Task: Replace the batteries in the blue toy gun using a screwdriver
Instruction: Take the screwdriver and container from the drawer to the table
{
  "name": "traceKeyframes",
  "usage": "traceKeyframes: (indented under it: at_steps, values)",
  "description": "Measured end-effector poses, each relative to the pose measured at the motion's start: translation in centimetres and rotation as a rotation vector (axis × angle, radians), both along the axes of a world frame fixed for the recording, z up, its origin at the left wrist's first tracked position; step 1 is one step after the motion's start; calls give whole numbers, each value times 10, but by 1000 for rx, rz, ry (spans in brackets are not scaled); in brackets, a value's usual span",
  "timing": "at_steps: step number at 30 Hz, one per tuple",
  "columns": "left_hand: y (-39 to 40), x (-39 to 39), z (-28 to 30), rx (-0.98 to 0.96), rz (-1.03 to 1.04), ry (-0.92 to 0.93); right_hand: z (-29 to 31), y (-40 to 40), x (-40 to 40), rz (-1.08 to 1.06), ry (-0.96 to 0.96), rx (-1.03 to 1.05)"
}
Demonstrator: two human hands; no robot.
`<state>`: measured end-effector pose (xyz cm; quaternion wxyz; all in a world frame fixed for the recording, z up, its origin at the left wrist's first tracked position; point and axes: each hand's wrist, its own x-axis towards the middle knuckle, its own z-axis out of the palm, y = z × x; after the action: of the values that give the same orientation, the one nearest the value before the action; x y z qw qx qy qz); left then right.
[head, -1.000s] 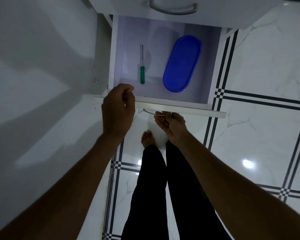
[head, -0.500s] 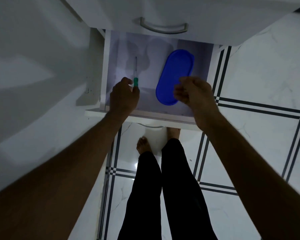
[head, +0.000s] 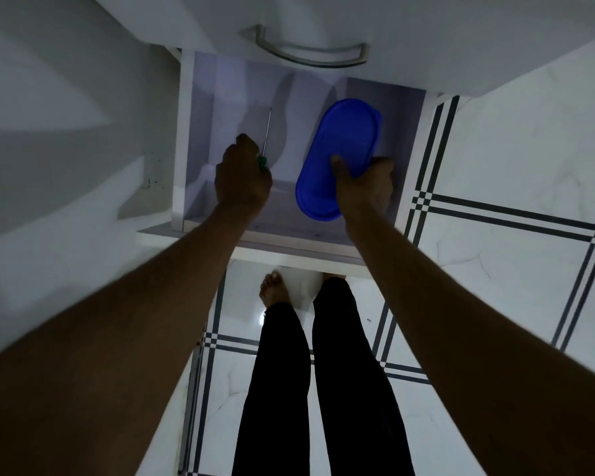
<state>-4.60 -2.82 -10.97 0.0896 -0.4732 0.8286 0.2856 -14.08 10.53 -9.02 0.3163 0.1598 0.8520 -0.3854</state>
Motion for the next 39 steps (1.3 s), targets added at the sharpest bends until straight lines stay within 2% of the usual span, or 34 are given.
traceKeyframes:
  at_steps: [3, 7, 11, 14, 18, 22, 27, 32, 35, 39]
  values:
    - [-1, 10, 18, 30, 20, 79, 3, 2, -2, -80, -79, -97]
    - [1, 32, 58, 57, 102, 218, 23, 0, -1, -70, -97, -255]
    - [10, 63, 101, 86, 179, 279, 74, 13, 15, -98, -199, -418]
    - [19, 94, 132, 109, 208, 320, 125, 41, 48, -35, -301, -509]
    - [31, 134, 153, 119, 254, 312, 150, 86, 100, 84, -454, -532]
    - [42, 164, 155, 129, 268, 248, 117, 122, 143, 318, -531, -346]
    - [44, 178, 142, 144, 226, 265, 42, 133, 147, 624, -378, -217]
    - [46, 175, 121, 133, 190, 319, 28, 108, 133, 561, -432, -174]
    - [43, 164, 112, 126, 176, 321, 14, 102, 128, 485, -402, -181]
    - [31, 143, 112, 108, 134, 336, 34, 77, 103, 466, -388, -251]
